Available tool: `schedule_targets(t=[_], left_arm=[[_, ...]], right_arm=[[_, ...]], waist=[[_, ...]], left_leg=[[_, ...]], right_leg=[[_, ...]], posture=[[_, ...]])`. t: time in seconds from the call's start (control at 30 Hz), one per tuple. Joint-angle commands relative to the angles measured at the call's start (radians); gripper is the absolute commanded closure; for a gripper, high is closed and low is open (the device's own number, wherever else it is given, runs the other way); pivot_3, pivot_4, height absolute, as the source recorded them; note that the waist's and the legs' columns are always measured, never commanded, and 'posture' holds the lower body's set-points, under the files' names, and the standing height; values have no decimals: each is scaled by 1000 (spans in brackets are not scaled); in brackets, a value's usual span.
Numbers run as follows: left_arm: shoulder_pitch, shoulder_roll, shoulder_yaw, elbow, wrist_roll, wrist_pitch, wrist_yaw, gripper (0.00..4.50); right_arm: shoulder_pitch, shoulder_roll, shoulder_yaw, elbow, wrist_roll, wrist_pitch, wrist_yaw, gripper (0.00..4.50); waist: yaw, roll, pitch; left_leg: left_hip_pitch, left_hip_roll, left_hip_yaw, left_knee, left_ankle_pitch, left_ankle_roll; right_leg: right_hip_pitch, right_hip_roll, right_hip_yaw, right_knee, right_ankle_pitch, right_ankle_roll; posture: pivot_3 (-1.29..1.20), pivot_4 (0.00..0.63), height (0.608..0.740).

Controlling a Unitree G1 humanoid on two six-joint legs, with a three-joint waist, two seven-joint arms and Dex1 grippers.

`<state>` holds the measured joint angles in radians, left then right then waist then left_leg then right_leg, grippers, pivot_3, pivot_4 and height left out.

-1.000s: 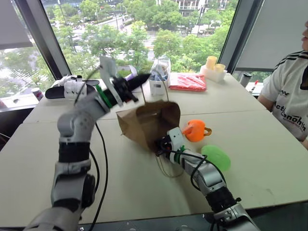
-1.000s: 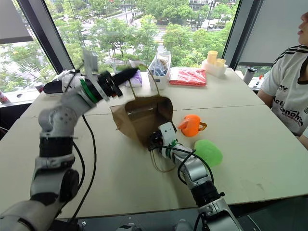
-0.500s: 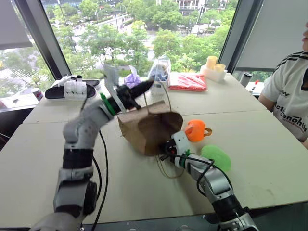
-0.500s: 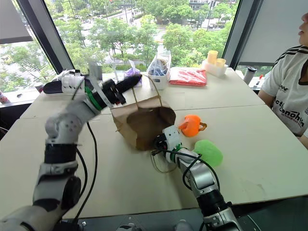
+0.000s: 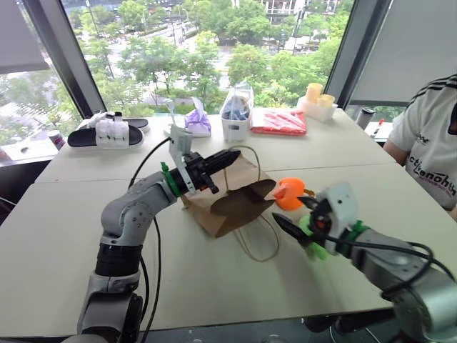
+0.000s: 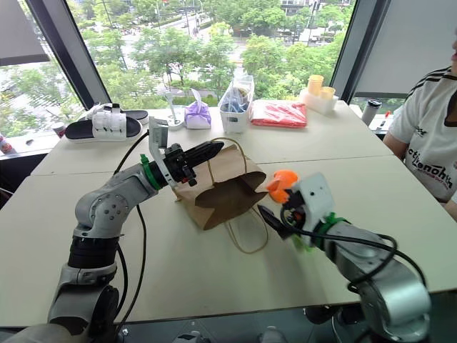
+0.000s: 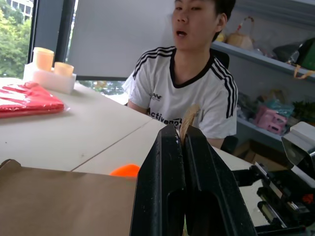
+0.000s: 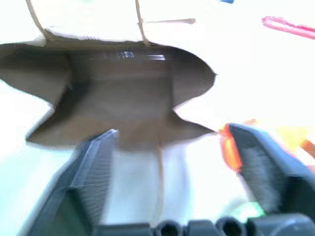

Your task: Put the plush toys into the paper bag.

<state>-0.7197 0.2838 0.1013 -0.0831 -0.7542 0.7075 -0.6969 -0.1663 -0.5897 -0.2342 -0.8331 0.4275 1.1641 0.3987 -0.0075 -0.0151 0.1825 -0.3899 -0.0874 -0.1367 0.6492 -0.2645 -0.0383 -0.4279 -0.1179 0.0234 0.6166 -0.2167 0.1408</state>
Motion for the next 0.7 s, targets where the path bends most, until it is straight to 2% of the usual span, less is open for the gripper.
schedule_targets(t=[0.03, 0.23, 0.47, 0.57, 0.7], left_arm=[[-6, 7, 11, -36, -14, -13, -7, 4500], [-11, 8, 3, -42, -11, -17, -7, 4500], [-15, 10, 6, -45, -10, -18, 3, 4500], [-14, 9, 7, -45, -7, -22, 10, 4500], [-13, 3, 10, -48, -10, -23, 21, 4500]], right_arm=[[67, -52, -27, -15, -5, -12, 21, 59], [191, -84, 81, 143, -132, -185, -10, 59], [196, -86, 127, 301, -249, -339, -45, 59], [190, -96, 140, 336, -295, -396, -45, 928], [177, -90, 127, 344, -301, -406, -37, 2854]], waist=[[0, 0, 0], [-3, 0, 0], [-1, 0, 0], [0, 0, 0], [-2, 0, 0]], left_leg=[[0, 0, 0, 0, 0, 0], [1, 0, 1, 0, 0, 0], [1, 0, 1, 0, 0, 0], [1, 0, 1, 1, 0, 0], [1, 0, 1, 1, 0, 0]], right_leg=[[0, 0, 0, 0, 0, 0], [0, 0, 0, 0, 0, 0], [1, 0, 0, 0, 0, 0], [1, 0, 0, 0, 0, 0], [1, 0, 0, 0, 0, 0]], posture=[[0, 150, 740], [0, 150, 740], [0, 150, 740], [0, 150, 740], [0, 150, 740]])
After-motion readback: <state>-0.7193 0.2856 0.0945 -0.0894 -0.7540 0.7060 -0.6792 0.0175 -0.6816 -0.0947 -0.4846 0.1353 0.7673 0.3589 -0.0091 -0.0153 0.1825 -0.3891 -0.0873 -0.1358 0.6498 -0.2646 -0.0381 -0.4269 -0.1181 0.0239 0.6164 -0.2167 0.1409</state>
